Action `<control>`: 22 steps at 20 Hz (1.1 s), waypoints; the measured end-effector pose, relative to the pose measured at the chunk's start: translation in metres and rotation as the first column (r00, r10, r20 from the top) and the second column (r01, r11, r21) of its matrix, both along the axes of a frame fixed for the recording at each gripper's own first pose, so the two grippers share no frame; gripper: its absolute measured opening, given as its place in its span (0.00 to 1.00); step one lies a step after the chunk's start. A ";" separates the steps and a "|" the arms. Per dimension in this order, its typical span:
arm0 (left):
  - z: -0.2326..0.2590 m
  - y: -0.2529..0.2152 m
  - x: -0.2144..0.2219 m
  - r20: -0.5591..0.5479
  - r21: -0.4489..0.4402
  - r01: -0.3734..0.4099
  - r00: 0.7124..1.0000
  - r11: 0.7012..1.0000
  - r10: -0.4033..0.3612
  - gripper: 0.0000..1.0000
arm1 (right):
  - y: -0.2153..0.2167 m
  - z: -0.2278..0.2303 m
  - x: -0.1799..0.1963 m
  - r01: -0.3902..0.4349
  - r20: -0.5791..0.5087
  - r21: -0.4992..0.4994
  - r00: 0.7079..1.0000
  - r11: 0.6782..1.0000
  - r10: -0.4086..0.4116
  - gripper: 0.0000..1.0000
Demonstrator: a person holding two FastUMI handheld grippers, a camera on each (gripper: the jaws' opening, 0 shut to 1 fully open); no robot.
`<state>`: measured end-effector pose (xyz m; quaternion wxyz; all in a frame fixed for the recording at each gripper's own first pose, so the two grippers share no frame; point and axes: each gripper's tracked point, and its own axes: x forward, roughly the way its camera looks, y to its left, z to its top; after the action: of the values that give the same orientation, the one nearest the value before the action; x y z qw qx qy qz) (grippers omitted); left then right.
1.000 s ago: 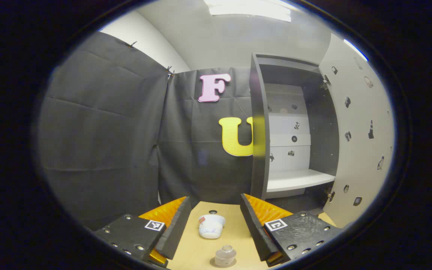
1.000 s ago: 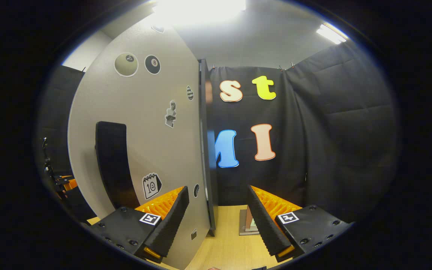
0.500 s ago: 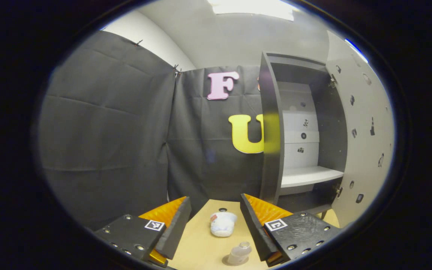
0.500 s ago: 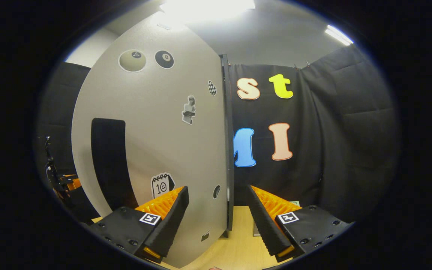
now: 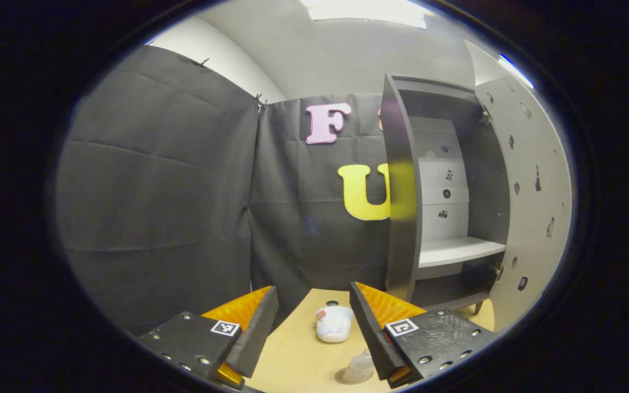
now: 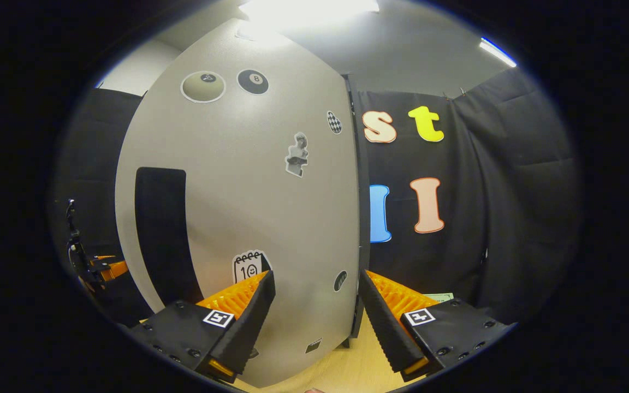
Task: Open the cabinet door with the right hand, grasp the bottle in the cabinet with the left hand and place it on the coaster, then close the cabinet door with the right hand.
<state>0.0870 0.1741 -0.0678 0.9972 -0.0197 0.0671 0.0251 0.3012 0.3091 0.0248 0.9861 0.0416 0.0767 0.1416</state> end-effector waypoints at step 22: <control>-0.018 0.069 -0.033 -0.043 0.009 -0.117 0.992 0.993 0.117 0.80 | 0.075 -0.040 0.037 -0.096 -0.065 0.000 0.993 0.995 0.096 0.98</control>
<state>0.0545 0.2435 -0.0855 0.9924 -0.0199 0.0874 0.0842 0.3385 0.3840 -0.0148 0.9752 0.0409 0.1106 0.1874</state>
